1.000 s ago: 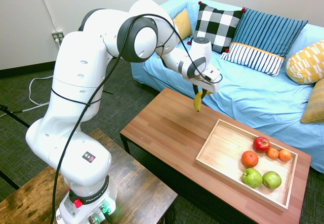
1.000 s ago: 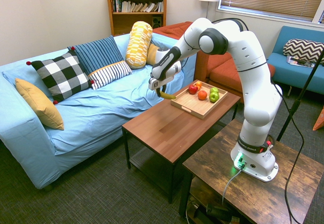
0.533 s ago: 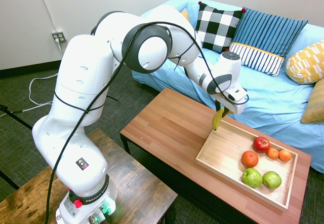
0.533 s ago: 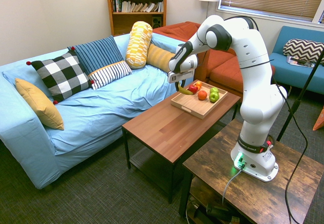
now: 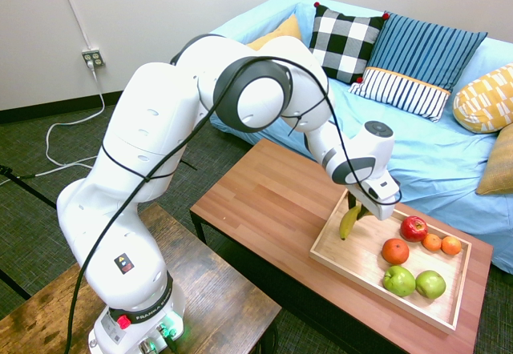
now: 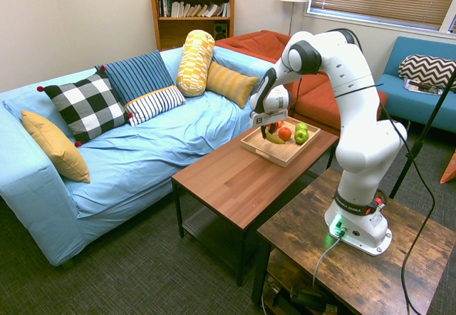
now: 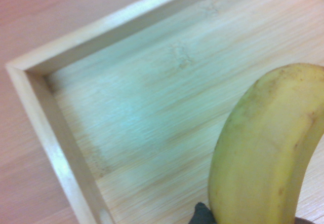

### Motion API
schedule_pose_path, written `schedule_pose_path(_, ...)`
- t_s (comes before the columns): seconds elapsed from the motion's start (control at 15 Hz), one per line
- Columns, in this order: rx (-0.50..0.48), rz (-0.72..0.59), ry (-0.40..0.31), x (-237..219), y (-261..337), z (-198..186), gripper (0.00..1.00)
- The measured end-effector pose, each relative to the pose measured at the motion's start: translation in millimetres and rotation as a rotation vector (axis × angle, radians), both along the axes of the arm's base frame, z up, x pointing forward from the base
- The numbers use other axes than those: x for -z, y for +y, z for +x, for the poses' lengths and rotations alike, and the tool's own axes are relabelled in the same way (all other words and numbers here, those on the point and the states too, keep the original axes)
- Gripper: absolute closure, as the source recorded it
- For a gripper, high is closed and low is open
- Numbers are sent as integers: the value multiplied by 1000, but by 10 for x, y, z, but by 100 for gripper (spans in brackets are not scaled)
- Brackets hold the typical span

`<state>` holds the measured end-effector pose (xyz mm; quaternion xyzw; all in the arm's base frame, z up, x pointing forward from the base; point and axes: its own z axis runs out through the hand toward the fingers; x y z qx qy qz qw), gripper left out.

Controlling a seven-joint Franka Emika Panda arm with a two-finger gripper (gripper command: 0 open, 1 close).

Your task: Put banana in the tray

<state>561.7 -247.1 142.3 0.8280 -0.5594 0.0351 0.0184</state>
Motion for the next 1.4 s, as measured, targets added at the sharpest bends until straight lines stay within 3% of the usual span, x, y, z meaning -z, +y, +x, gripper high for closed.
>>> schedule_pose_path(0.67,40,19,7,397,-156,-7,100)
schedule_pose_path(0.73,41,22,6,410,-148,4,0)
schedule_pose_path(1.4,30,37,1,459,-130,3,0)
